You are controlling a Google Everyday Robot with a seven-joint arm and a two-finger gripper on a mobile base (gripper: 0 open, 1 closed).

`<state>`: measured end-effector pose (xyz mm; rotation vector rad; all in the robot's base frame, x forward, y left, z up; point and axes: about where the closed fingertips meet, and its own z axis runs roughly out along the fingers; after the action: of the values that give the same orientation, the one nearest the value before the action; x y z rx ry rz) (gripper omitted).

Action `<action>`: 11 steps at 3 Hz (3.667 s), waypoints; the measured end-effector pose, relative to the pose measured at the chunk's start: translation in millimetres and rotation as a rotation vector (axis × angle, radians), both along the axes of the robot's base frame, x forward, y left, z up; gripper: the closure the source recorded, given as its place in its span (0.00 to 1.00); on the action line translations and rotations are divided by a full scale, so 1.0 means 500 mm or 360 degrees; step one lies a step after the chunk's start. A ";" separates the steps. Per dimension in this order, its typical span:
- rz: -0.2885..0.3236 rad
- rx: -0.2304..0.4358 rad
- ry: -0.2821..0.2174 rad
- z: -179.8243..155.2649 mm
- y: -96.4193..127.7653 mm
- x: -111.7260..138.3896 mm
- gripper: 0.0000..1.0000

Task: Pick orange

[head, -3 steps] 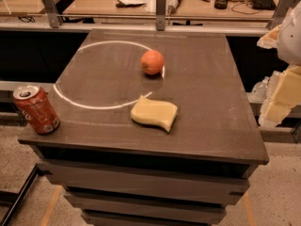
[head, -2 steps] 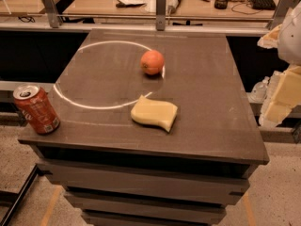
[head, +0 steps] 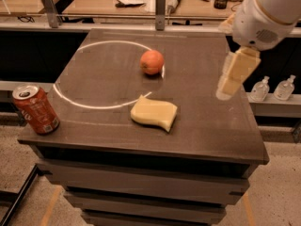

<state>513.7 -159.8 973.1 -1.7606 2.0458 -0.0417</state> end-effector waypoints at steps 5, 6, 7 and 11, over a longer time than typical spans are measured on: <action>0.0371 0.0338 -0.0047 -0.144 0.333 0.327 0.01; 0.0340 0.0324 0.0024 -0.197 0.345 0.344 0.24; 0.0303 0.0273 0.0045 -0.234 0.337 0.351 0.62; 0.0389 0.0676 -0.0083 -0.109 0.263 0.326 1.00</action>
Offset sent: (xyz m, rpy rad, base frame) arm 0.1609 0.1359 -0.0143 0.2018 -0.1357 0.2153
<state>676.7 -28.0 918.4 -1.6953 1.6381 0.3880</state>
